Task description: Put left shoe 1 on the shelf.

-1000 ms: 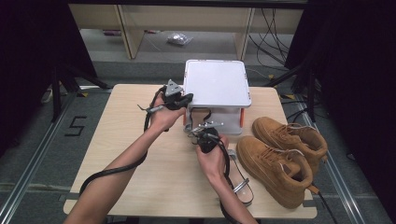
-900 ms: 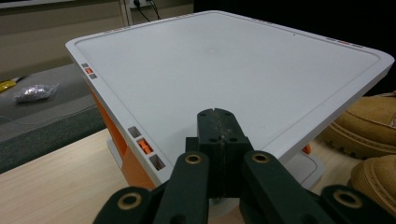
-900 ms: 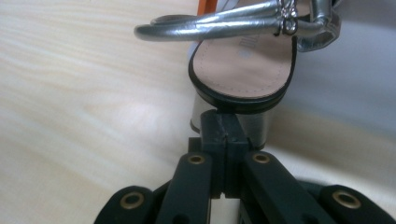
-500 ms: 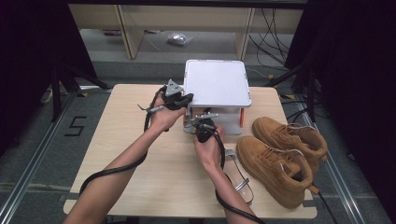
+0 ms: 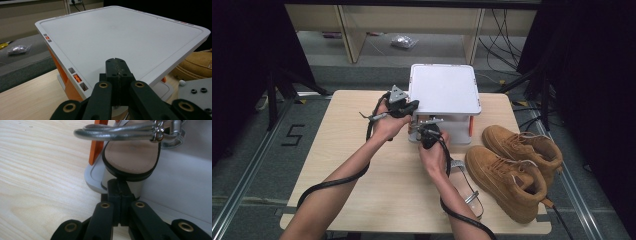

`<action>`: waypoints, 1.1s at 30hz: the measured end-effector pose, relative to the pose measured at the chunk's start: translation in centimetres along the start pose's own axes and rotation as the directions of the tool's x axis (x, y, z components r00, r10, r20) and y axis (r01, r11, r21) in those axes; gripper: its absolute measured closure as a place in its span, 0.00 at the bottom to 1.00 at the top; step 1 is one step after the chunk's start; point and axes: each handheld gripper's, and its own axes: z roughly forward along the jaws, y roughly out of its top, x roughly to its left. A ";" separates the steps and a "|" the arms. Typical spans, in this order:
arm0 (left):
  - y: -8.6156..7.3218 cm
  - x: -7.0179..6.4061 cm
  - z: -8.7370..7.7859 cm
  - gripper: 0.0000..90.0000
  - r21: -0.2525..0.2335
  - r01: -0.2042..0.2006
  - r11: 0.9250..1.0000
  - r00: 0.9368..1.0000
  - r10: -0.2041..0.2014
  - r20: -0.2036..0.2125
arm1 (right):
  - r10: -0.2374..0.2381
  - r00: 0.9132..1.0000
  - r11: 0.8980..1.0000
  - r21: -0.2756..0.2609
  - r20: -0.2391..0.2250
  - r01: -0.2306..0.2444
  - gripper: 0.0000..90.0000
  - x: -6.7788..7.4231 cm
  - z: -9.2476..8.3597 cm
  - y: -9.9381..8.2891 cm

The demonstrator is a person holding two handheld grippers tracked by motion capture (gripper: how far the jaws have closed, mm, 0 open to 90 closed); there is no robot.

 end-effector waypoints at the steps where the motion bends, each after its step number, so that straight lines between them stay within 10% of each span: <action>1: 0.0 0.0 0.0 1.00 0.000 0.001 1.000 1.000 -0.001 0.002 | -0.005 1.000 1.000 0.003 -0.001 0.005 1.00 0.0 0.2 0.0; 22: 0.0 0.0 0.0 1.00 -0.002 0.003 1.000 1.000 -0.003 0.004 | 0.008 1.000 1.000 0.002 -0.006 -0.008 0.91 0.1 1.1 0.1; 33: 0.0 -0.1 -0.1 1.00 -0.004 -0.006 1.000 1.000 0.006 -0.003 | 0.031 0.999 0.995 0.095 -0.031 -0.028 0.66 -1.5 -3.8 -0.3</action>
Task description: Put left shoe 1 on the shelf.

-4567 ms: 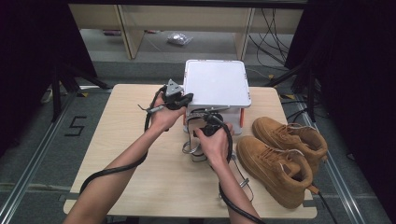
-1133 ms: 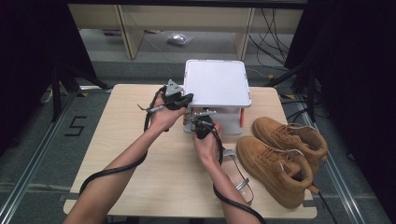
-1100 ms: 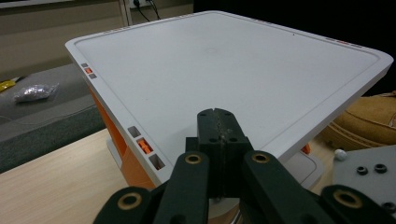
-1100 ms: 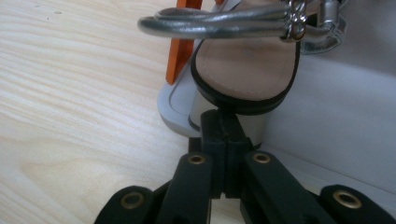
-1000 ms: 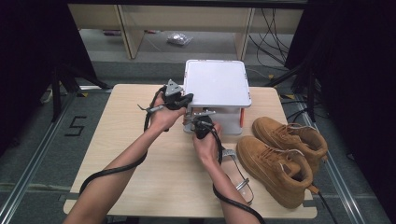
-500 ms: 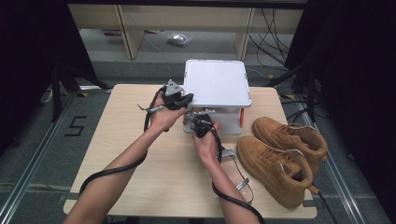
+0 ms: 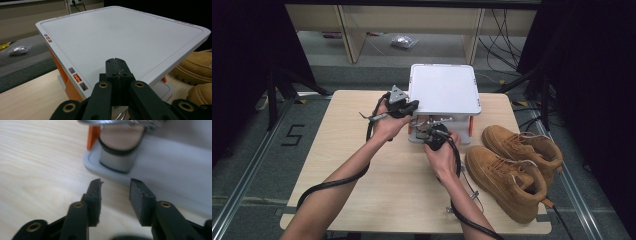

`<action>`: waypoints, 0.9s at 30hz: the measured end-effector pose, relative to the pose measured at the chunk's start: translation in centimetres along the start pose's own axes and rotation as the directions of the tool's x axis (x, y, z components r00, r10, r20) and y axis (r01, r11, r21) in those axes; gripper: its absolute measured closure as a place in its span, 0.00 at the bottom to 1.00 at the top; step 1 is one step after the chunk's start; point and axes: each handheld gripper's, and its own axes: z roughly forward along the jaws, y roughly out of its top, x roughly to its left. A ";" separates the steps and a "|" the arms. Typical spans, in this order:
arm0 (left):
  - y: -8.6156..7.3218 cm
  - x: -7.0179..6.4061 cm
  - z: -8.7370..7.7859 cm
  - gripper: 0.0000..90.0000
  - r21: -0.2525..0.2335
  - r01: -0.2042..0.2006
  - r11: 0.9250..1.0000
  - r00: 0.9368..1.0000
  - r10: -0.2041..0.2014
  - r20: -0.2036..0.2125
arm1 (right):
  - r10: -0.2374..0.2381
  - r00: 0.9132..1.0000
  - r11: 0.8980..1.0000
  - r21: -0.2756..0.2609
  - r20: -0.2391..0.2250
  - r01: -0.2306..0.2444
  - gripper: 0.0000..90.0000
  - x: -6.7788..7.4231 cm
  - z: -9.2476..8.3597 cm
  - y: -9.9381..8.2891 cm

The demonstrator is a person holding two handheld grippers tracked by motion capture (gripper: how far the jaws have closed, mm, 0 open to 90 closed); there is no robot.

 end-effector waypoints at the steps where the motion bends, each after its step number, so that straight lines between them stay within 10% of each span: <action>1: 0.0 0.0 0.0 1.00 0.000 0.002 1.000 1.000 -0.002 0.001 | 0.013 1.000 1.000 0.016 -0.002 -0.013 0.64 -0.2 -0.4 -0.2; 27: 0.3 -0.1 -1.2 0.78 -0.045 0.016 0.999 1.000 -0.016 0.002 | 0.021 0.999 0.961 0.276 -0.044 -0.009 0.45 -4.1 -7.5 -4.1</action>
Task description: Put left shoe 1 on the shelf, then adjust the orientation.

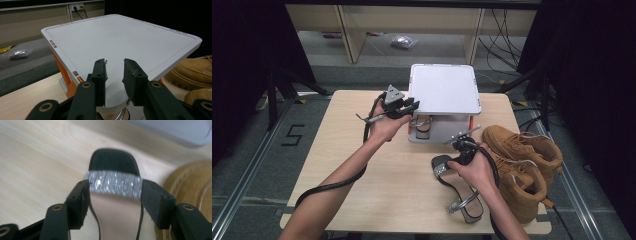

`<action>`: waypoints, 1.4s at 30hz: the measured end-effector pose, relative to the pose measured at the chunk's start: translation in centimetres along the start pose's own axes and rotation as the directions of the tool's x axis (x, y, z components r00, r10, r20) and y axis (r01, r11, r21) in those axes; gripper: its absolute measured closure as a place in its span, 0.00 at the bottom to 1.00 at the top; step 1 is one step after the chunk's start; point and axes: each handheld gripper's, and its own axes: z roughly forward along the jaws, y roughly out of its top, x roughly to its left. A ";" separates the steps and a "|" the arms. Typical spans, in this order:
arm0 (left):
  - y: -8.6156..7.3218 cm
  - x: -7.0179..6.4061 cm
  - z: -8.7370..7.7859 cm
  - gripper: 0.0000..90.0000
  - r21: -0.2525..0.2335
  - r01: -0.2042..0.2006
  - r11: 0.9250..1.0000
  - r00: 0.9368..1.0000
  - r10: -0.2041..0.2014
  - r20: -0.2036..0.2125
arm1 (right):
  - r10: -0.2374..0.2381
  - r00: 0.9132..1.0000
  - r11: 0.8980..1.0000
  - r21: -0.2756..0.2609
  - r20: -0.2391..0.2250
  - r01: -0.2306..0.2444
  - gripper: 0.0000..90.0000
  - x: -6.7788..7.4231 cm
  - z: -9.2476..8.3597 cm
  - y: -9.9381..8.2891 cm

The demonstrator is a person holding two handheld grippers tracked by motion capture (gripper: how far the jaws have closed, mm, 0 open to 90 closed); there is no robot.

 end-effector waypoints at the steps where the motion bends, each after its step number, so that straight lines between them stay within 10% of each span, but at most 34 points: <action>1: 0.0 0.0 0.0 0.77 0.000 0.000 1.000 1.000 0.000 0.002 | -0.004 1.000 1.000 -0.005 -0.007 0.004 0.44 -0.3 -0.2 -0.4; 15: -0.6 0.2 1.0 0.87 0.019 0.019 1.000 1.000 -0.019 0.000 | 0.065 0.998 0.998 0.028 -0.020 -0.065 0.39 -2.0 -1.2 -4.8; 42: -0.4 0.1 1.0 0.99 0.044 0.014 0.999 1.000 -0.014 -0.004 | -0.002 0.999 0.988 0.152 -0.033 0.007 0.35 -1.7 0.5 -5.0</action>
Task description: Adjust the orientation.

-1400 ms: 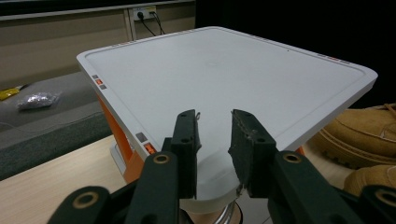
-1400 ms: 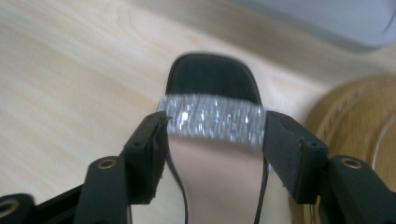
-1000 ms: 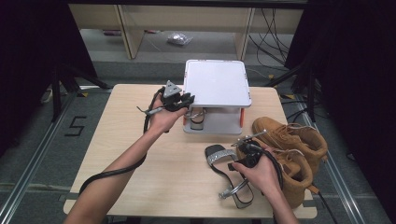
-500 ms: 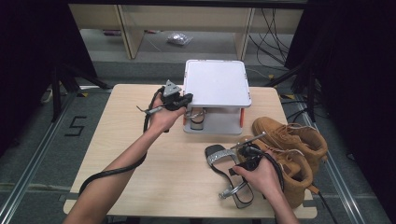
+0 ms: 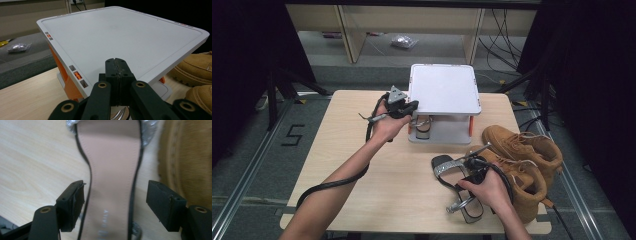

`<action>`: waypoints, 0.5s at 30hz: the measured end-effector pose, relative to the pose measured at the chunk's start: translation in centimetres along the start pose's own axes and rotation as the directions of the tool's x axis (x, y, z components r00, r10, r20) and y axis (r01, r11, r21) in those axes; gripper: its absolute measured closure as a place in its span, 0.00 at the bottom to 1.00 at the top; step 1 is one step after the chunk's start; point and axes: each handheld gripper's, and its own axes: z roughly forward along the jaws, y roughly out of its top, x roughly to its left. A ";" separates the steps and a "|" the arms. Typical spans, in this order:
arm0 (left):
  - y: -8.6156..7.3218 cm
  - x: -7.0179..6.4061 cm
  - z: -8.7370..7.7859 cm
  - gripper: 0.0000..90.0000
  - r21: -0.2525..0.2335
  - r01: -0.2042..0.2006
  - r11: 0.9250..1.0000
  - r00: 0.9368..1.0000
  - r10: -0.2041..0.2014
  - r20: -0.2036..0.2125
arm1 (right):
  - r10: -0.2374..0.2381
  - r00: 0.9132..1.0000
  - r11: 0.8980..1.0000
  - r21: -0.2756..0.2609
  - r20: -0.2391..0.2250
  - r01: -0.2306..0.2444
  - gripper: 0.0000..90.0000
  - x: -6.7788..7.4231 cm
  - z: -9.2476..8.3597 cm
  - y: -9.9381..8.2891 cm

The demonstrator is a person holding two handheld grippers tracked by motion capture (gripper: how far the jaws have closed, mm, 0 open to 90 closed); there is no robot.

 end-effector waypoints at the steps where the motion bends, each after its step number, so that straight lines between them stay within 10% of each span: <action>1: 0.0 0.0 0.0 0.99 0.001 -0.001 1.000 1.000 0.001 0.000 | 0.019 1.000 1.000 0.011 0.005 -0.019 0.35 0.2 0.1 0.0; 15: 0.0 0.0 0.0 0.99 0.002 -0.005 1.000 1.000 0.005 0.000 | -0.009 1.000 0.991 0.133 0.024 0.006 0.34 1.0 2.6 1.0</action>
